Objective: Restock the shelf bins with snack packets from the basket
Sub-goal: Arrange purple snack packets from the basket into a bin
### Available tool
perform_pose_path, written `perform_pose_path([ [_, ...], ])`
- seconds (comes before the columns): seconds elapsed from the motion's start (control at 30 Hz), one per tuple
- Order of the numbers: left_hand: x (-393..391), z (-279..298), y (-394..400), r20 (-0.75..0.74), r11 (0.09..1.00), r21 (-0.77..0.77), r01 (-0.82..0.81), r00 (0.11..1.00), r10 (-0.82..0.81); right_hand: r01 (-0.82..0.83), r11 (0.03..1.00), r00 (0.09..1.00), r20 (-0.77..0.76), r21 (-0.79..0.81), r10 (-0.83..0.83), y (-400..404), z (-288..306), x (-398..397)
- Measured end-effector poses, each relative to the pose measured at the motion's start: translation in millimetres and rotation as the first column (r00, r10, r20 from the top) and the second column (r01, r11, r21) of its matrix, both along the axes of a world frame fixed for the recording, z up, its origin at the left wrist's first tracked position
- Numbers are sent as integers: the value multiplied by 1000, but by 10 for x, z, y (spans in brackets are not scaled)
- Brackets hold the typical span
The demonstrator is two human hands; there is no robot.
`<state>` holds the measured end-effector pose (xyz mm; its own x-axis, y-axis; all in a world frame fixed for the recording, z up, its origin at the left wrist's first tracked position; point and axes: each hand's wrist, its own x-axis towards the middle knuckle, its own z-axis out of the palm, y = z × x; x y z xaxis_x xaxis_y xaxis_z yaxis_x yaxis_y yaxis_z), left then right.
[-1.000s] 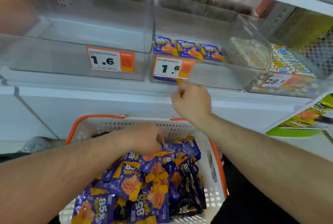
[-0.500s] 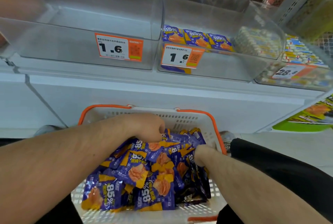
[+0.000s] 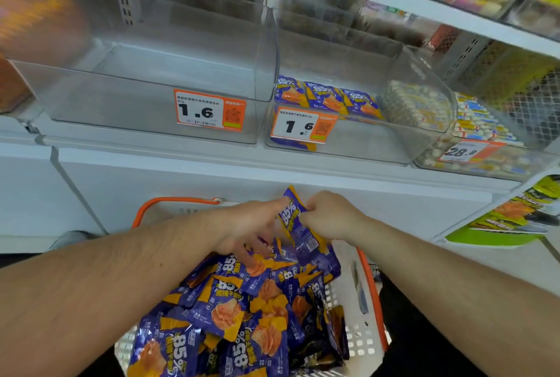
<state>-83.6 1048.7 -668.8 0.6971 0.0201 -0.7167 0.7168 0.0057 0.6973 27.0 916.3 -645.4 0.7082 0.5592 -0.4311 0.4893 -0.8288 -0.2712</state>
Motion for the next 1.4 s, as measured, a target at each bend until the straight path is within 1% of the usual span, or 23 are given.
perform_pose_path([
  [0.07, 8, 9, -47, 49, 984, -145, -109, 992, 117, -149, 989, 975, 162, -15, 150, 21, 84, -260],
  [0.2, 25, 11, 10, 204, 948, -129, -291, 928, 312, -341, 935, 891, 283, -101, 356, 19, 192, -612],
  [0.27, 14, 48, 69, 238, 940, -121, -320, 910, 341, -310, 945, 892, 310, -107, 328, -10, 236, -623],
  [0.37, 16, 95, 102, 272, 924, -161, -346, 885, 378, -248, 962, 866, 420, -114, 273, -84, 248, -555],
  [0.43, 28, 161, 95, 302, 919, -178, -352, 869, 391, -196, 979, 880, 429, -63, 204, -104, 258, -554],
  [0.53, 58, 308, 93, 380, 926, -185, -329, 845, 376, -138, 987, 891, 445, 81, 89, -74, 244, -550],
  [0.6, 64, 419, 103, 449, 947, -143, -287, 834, 321, -141, 970, 879, 476, 198, 31, -81, 245, -530],
  [0.67, 79, 541, 119, 551, 971, -30, -238, 807, 215, -156, 929, 878, 479, 336, -25, -111, 280, -480],
  [0.73, 105, 672, 153, 684, 959, 90, -267, 717, 135, -156, 876, 888, 453, 457, -79, -119, 388, -390],
  [0.77, 138, 701, 183, 781, 930, 168, -326, 619, 76, -156, 849, 885, 453, 504, -106, -109, 469, -320],
  [0.8, 186, 725, 229, 862, 858, 308, -412, 503, -68, -165, 818, 872, 469, 551, -140, -89, 562, -226],
  [0.83, 240, 740, 281, 867, 707, 478, -522, 410, -283, -175, 784, 850, 493, 595, -184, -61, 663, -114],
  [0.87, 296, 746, 329, 789, 468, 600, -648, 384, -480, -170, 755, 832, 503, 634, -235, -24, 772, 12],
  [0.9, 346, 731, 356, 689, 231, 653, -721, 440, -575, -145, 736, 822, 494, 662, -282, 18, 895, 149],
  [0.93, 389, 716, 363, 596, 57, 698, -714, 536, -597, -102, 735, 822, 473, 670, -316, 68, 1017, 306],
  [0.97, 430, 686, 370, 517, -36, 754, -655, 627, -583, -58, 756, 828, 455, 652, -329, 126, 1143, 453],
  [1.0, 459, 637, 380, 459, -78, 801, -594, 692, -557, -17, 796, 835, 447, 605, -322, 188, 1252, 601],
  [1.03, 483, 561, 398, 411, -88, 839, -536, 732, -543, 17, 840, 845, 441, 542, -301, 255, 1337, 746],
  [1.1, 514, 396, 436, 350, -142, 859, -491, 767, -538, 72, 913, 870, 422, 402, -255, 393, 1401, 1012],
  [1.2, 525, 351, 435, 386, -160, 833, -530, 763, -518, 107, 968, 900, 392, 228, -191, 568, 1237, 1304],
  [1.3, 542, 374, 394, 420, -149, 818, -556, 754, -506, 57, 997, 924, 375, 56, -73, 691, 1008, 1467],
  [1.33, 544, 375, 394, 424, -151, 814, -560, 753, -503, 15, 999, 934, 358, -52, 5, 718, 959, 1488],
  [1.4, 546, 372, 397, 431, -148, 811, -566, 750, -502, -46, 952, 964, 238, -302, 122, 754, 934, 1482],
])
